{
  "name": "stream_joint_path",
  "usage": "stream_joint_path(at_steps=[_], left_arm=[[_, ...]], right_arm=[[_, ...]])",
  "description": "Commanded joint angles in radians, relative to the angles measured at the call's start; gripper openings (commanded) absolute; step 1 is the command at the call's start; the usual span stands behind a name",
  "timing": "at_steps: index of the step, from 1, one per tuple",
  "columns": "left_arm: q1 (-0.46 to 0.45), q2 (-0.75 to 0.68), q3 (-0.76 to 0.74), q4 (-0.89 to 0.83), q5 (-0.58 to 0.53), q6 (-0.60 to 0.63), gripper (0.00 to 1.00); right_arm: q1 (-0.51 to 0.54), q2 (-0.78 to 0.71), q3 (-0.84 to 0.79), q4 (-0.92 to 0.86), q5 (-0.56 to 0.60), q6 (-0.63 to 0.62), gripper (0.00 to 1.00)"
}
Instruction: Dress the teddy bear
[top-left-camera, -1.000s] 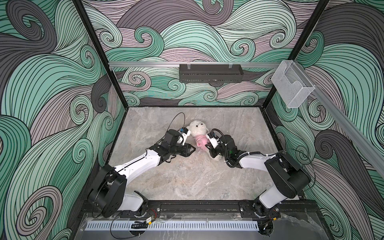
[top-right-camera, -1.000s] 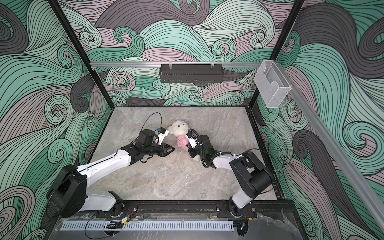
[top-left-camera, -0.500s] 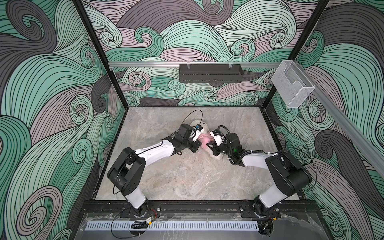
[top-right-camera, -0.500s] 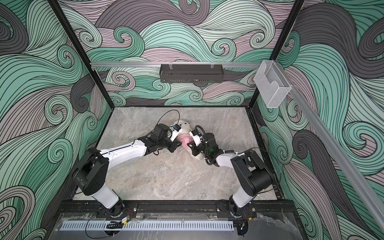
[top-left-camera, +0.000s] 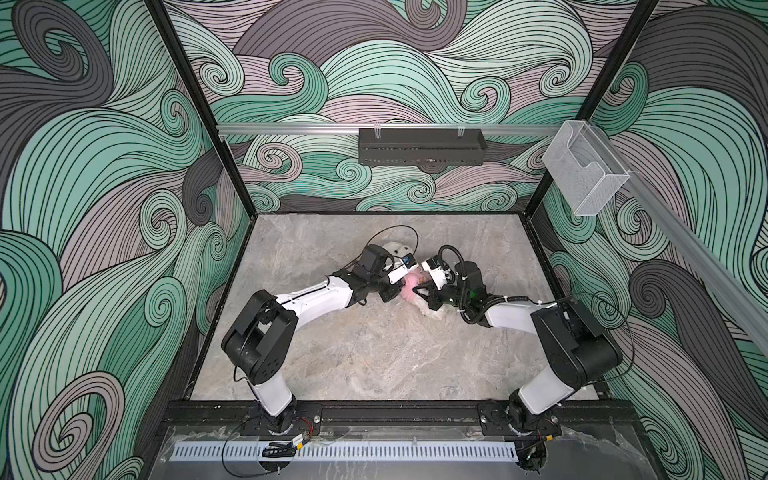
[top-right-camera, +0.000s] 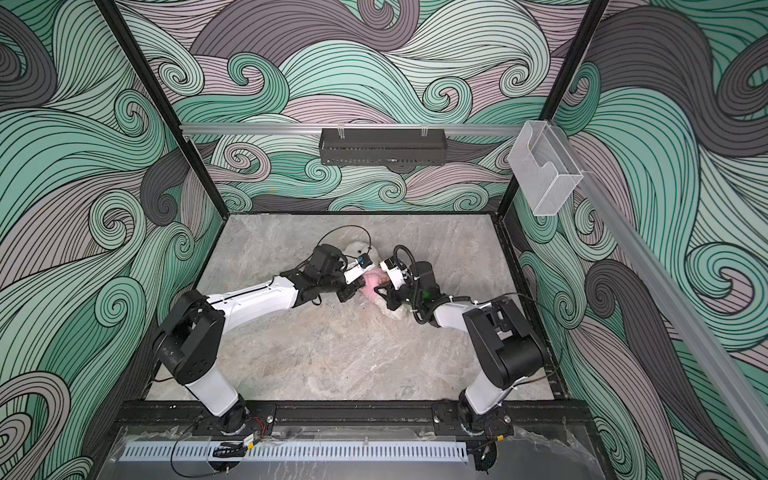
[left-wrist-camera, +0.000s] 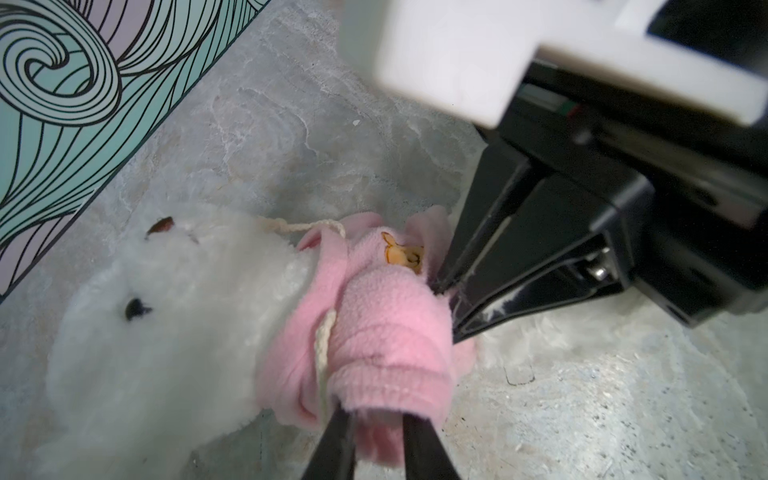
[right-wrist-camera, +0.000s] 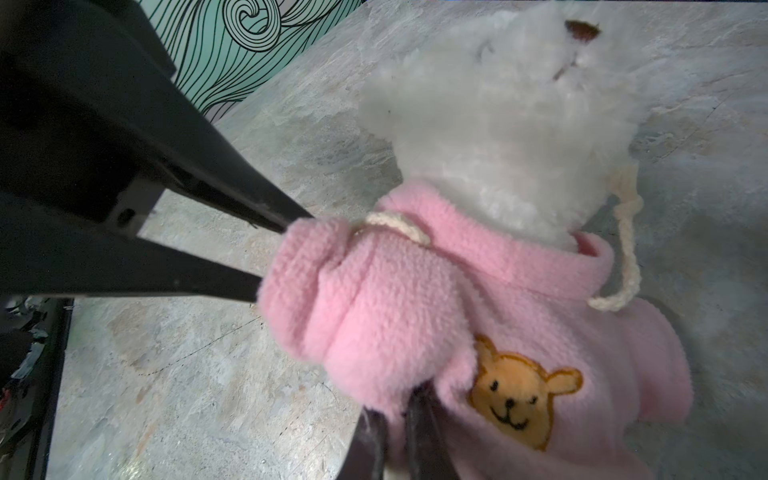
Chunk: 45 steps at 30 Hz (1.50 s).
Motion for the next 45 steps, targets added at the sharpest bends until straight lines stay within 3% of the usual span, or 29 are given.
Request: stream_joint_path(at_steps=[1,9,14,19,22,27,31,35,36,40,45], left_arm=[[-0.001,0.033,0.032,0.059,0.030,0.107,0.29],[-0.002,0.131,0.121,0.034,0.058,0.164,0.32],[-0.004,0.210,0.173,-0.002,0.150,0.167,0.35],[-0.008,0.249,0.181,-0.034,0.194,0.157,0.18],[-0.009,0.232,0.189,-0.059,0.193,0.117,0.00],[-0.007,0.155,0.182,-0.129,0.235,-0.048,0.00],[-0.006,0.111,0.131,-0.088,0.188,-0.332,0.00],[-0.008,0.072,0.093,-0.081,0.119,-0.593,0.00],[-0.009,0.057,0.079,-0.077,0.122,-0.637,0.00],[-0.009,0.016,0.043,-0.068,0.161,-0.726,0.00],[-0.006,-0.014,0.056,-0.143,0.204,-0.705,0.00]], right_arm=[[-0.003,0.025,0.030,-0.023,-0.105,0.012,0.00],[-0.018,0.047,0.036,0.038,-0.188,0.063,0.00],[-0.020,0.082,0.041,0.127,-0.229,0.129,0.00],[-0.031,0.094,0.037,0.190,-0.224,0.182,0.00],[-0.045,0.090,0.023,0.209,-0.198,0.215,0.00],[-0.074,0.018,0.027,-0.015,0.005,0.192,0.00],[-0.049,-0.078,0.056,-0.198,0.115,0.093,0.30],[0.005,-0.180,0.067,-0.319,0.201,-0.032,0.50],[0.023,-0.212,0.059,-0.330,0.231,-0.067,0.61],[0.068,-0.277,0.032,-0.332,0.267,-0.161,0.79],[0.069,-0.283,0.040,-0.373,0.201,-0.280,0.87]])
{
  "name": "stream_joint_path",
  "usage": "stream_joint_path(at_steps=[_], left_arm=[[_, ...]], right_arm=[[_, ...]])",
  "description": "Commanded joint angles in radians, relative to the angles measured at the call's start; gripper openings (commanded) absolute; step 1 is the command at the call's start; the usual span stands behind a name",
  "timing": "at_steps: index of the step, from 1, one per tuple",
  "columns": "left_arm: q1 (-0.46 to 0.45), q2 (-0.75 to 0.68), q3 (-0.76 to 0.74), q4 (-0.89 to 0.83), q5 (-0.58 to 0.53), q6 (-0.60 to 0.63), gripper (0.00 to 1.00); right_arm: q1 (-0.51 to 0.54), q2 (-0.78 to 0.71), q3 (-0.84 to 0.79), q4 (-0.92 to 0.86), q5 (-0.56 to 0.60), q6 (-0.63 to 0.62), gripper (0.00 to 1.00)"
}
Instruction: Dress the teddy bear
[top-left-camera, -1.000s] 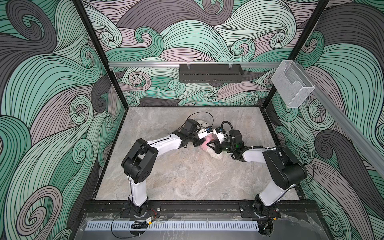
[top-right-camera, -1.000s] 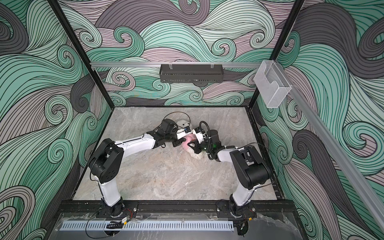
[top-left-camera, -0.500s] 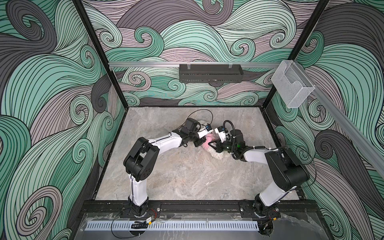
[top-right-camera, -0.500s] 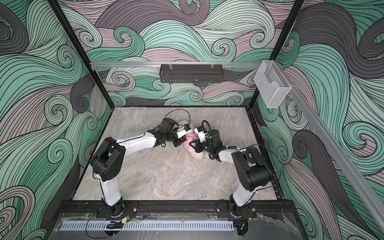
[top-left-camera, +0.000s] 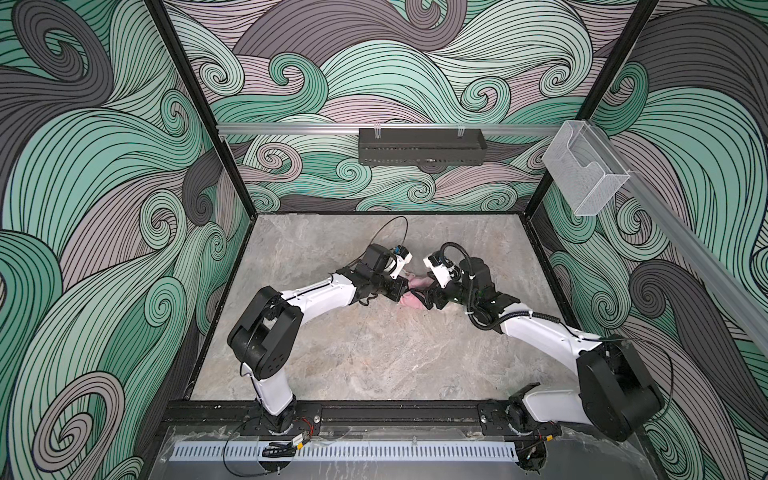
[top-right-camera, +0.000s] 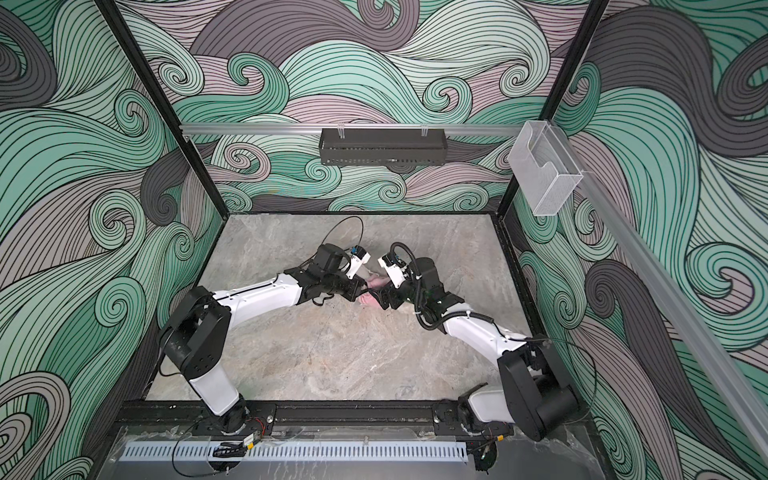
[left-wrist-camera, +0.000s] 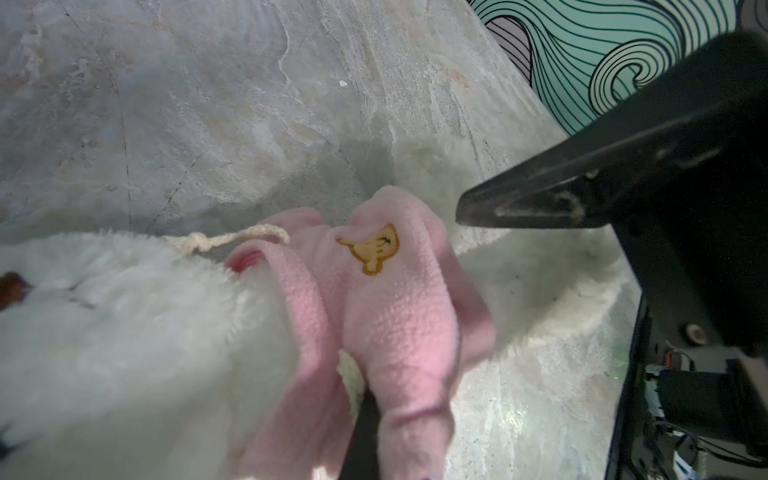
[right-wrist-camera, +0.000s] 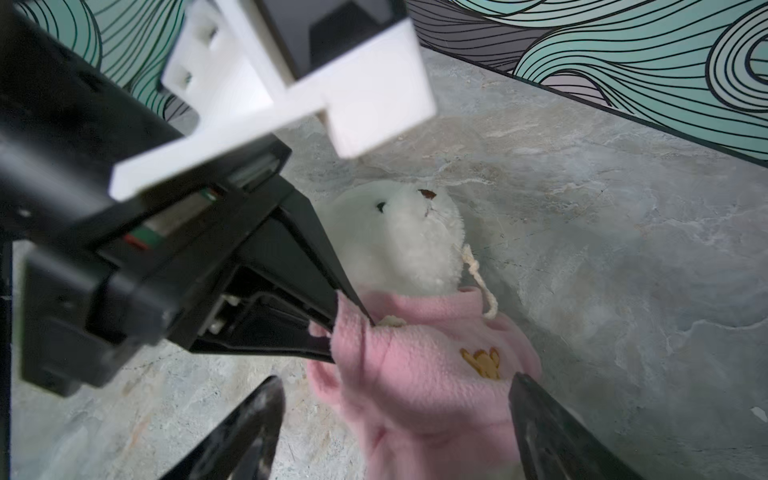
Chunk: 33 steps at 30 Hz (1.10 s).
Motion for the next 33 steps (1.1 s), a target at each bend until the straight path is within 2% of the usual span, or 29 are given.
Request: stream_joint_path(at_steps=[1,5,8,12,14,20,24,27,31,33], left_arm=[[0.001,-0.041,0.026,-0.094,0.054,-0.038,0.00],[0.027,-0.052,0.066,-0.180,0.094,-0.030,0.00],[0.047,-0.065,0.074,-0.200,0.127,-0.034,0.00],[0.075,-0.084,0.081,-0.219,0.173,-0.053,0.00],[0.090,-0.099,0.081,-0.214,0.211,-0.061,0.00],[0.119,-0.139,0.061,-0.203,0.259,-0.089,0.00],[0.121,-0.146,0.044,-0.188,0.287,-0.103,0.00],[0.123,-0.144,0.031,-0.187,0.290,-0.106,0.00],[0.126,-0.145,0.014,-0.198,0.277,-0.098,0.00],[0.128,-0.150,0.020,-0.253,0.226,-0.064,0.01]], right_arm=[[-0.003,-0.003,0.001,-0.081,-0.033,-0.144,0.87],[-0.003,-0.026,-0.012,-0.118,-0.091,-0.209,0.89],[-0.003,-0.055,-0.029,-0.138,-0.089,-0.253,0.91],[-0.003,-0.043,-0.006,-0.186,-0.078,-0.189,0.92],[0.000,-0.027,0.007,-0.191,-0.072,-0.144,0.97],[0.014,0.036,-0.027,0.002,-0.121,-0.001,0.97],[0.057,0.122,-0.063,0.192,-0.134,0.021,0.95],[0.077,0.218,-0.054,0.308,-0.174,0.039,0.85],[0.078,0.289,-0.048,0.380,-0.165,0.055,0.54],[0.080,0.280,-0.057,0.386,-0.163,0.059,0.36]])
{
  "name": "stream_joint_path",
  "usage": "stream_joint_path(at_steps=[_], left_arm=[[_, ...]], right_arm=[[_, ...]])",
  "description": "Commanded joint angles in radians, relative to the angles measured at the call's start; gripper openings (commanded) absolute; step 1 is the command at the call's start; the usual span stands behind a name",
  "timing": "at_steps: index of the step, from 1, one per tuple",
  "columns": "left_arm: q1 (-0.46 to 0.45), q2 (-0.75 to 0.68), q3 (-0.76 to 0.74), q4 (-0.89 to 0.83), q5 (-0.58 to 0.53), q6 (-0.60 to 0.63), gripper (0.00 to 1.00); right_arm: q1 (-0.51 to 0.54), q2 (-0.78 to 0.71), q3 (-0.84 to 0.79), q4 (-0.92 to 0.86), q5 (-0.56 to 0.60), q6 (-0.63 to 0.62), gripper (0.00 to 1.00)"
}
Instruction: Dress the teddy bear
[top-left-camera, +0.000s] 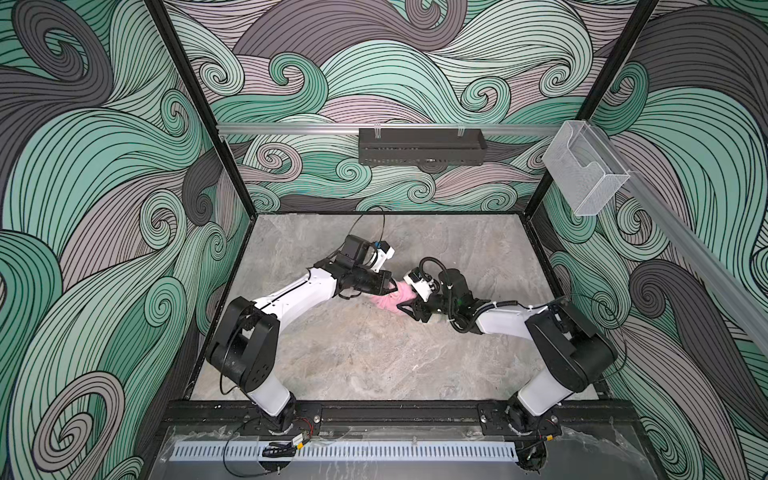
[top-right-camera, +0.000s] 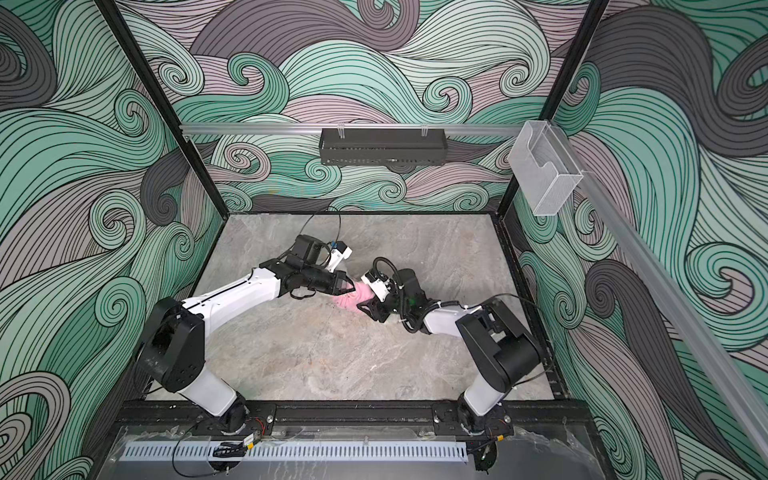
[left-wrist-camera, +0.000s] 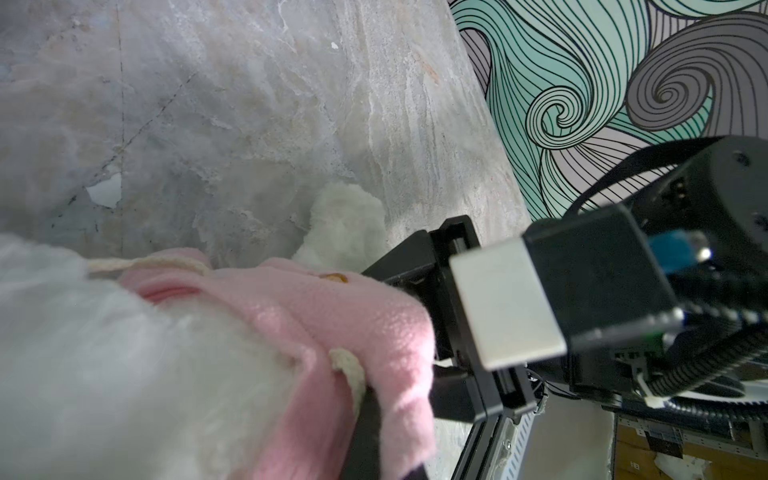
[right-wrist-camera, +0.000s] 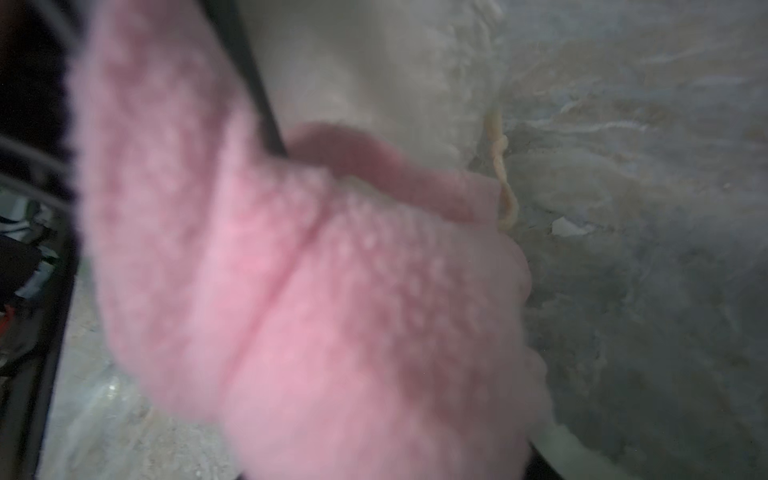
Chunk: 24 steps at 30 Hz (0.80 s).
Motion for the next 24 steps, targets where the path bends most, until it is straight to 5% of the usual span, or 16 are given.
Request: stream_joint_path(at_steps=[1,4,9,11,16,24], left_arm=[[0.005,-0.042,0.019,-0.069,-0.032,0.049,0.10],[0.008,-0.086,0.021,-0.152,-0.141,0.111,0.38],[0.007,-0.241,-0.011,-0.221,-0.266,0.218,0.49],[-0.012,-0.299,-0.027,-0.222,-0.255,0.286,0.43],[-0.144,-0.386,-0.104,-0.109,-0.220,0.541,0.07],[-0.255,-0.266,-0.047,-0.119,-0.296,0.790,0.08]], right_arm=[[0.000,-0.014,-0.017,0.097,-0.014,0.007,0.27],[0.000,-0.036,-0.028,0.052,-0.030,-0.004,0.17],[0.001,-0.073,-0.040,-0.015,-0.040,-0.001,0.13],[0.000,-0.084,-0.037,-0.035,-0.049,0.009,0.13],[-0.003,-0.096,-0.018,-0.062,-0.075,0.048,0.13],[-0.002,-0.095,0.012,-0.069,-0.131,0.112,0.12]])
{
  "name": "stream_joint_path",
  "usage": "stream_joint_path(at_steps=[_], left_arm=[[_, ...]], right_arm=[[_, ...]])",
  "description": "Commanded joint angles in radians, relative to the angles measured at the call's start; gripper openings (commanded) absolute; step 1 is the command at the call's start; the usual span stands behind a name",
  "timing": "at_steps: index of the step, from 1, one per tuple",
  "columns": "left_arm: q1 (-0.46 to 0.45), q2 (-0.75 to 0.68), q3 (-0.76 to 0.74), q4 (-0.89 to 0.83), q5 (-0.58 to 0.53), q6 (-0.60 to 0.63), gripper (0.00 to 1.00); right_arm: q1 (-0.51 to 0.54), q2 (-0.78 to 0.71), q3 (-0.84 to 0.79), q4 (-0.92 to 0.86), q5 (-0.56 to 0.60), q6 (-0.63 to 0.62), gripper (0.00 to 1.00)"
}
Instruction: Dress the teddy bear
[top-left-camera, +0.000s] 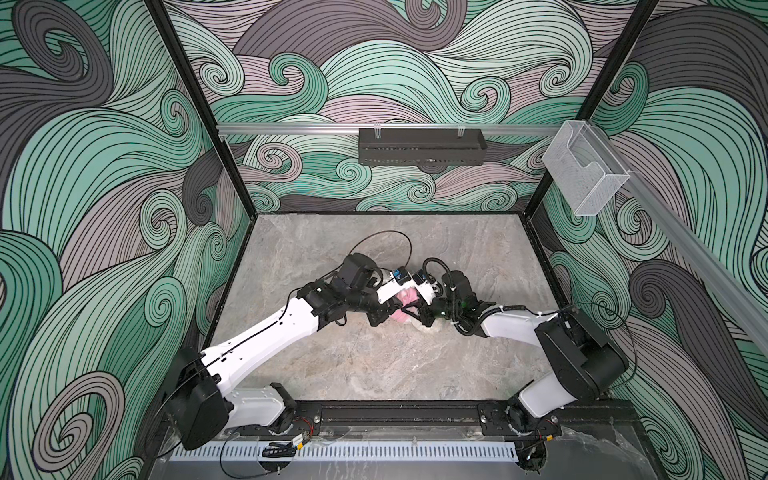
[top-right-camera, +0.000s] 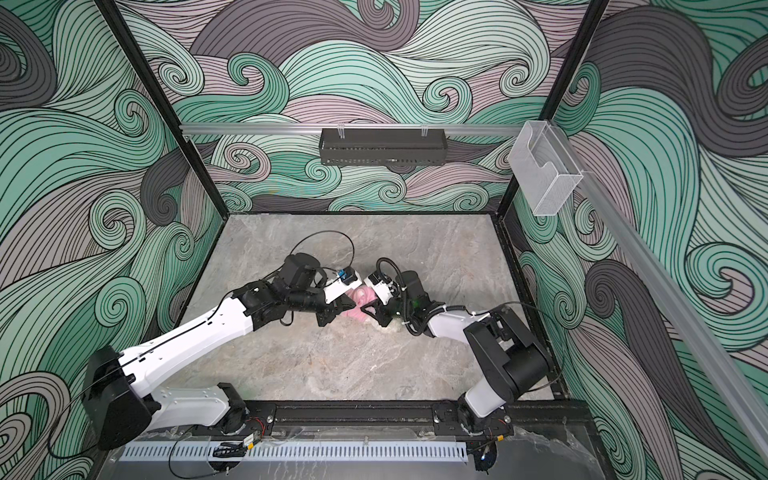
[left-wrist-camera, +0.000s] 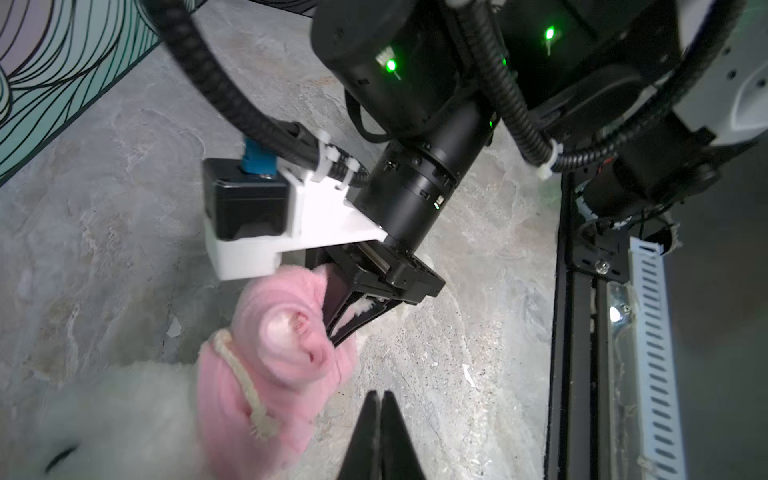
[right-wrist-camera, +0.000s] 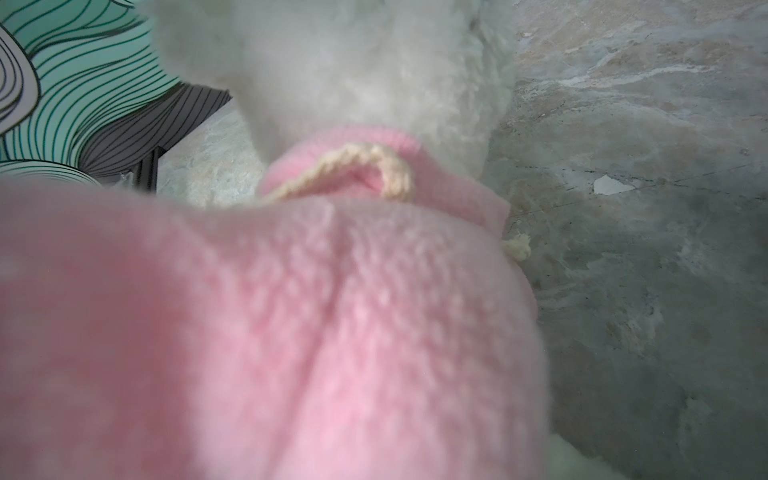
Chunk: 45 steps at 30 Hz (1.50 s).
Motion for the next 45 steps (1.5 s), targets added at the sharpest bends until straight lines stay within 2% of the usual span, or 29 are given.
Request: stream_joint_path(at_steps=[1,7,11,16,25,31,41,45], left_arm=[[-0.021,0.062,0.052,-0.012,-0.070,0.163,0.08],[-0.021,0.147,0.095,0.028,-0.141,0.230,0.08],[-0.021,0.179,0.145,-0.012,-0.242,0.228,0.08],[-0.020,0.214,0.166,-0.010,-0.331,0.284,0.08],[-0.020,0.269,0.212,-0.064,-0.392,0.338,0.16],[-0.017,0.278,0.227,-0.163,-0.380,0.390,0.20],[0.015,0.247,0.222,-0.236,-0.303,0.451,0.19],[0.030,0.255,0.232,-0.251,-0.321,0.484,0.19]], right_arm=[[-0.002,-0.024,0.035,0.019,-0.052,0.021,0.12],[-0.002,-0.035,0.031,0.001,-0.052,0.014,0.11],[-0.001,-0.046,0.025,-0.014,-0.048,0.005,0.11],[-0.002,-0.054,0.015,-0.007,-0.056,-0.004,0.10],[-0.004,-0.067,0.003,0.013,-0.075,-0.023,0.09],[-0.012,-0.065,0.010,0.014,-0.088,-0.024,0.07],[-0.021,-0.067,0.019,0.000,-0.113,-0.029,0.06],[-0.023,-0.067,0.022,0.002,-0.124,-0.028,0.05]])
